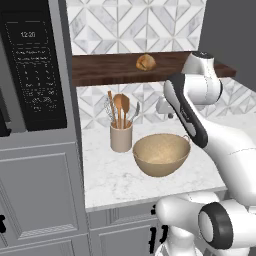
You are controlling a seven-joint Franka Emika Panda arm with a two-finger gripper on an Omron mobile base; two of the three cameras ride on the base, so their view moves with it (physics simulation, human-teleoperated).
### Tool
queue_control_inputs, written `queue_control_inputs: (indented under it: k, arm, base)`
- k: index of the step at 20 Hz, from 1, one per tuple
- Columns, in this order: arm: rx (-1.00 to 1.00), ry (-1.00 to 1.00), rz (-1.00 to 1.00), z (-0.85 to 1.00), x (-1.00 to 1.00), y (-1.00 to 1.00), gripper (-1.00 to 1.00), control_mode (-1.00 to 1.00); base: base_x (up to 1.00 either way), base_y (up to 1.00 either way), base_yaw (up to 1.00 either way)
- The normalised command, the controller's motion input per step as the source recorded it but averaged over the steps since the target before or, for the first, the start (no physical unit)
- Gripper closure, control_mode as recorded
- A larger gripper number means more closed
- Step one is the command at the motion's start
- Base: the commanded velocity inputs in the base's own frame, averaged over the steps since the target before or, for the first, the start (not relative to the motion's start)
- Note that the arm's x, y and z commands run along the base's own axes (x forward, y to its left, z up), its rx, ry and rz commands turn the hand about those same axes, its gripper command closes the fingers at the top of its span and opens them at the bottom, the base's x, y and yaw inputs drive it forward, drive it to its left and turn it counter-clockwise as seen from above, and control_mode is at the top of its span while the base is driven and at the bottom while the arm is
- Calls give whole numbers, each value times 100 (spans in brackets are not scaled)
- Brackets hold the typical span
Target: Open the cabinet, pick up the bread from the cabinet and place it in the basket. Then move the basket to the dining counter.
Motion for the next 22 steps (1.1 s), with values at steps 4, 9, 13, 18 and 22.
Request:
queue_control_inputs:
  k: [4,9,13,18,22]
  arm:
    - [0,-11,3,1,-50,0,-100,-100]
    - [0,-34,7,43,-59,2,-100,-100]
    - [0,-53,9,94,-9,0,-100,-100]
    - [0,-27,9,98,16,14,-100,-100]
    - [0,-9,2,77,60,23,-100,-100]
  base:
    - [0,0,0]
    - [0,0,0]
    - [0,0,0]
    - [0,0,0]
    - [0,0,0]
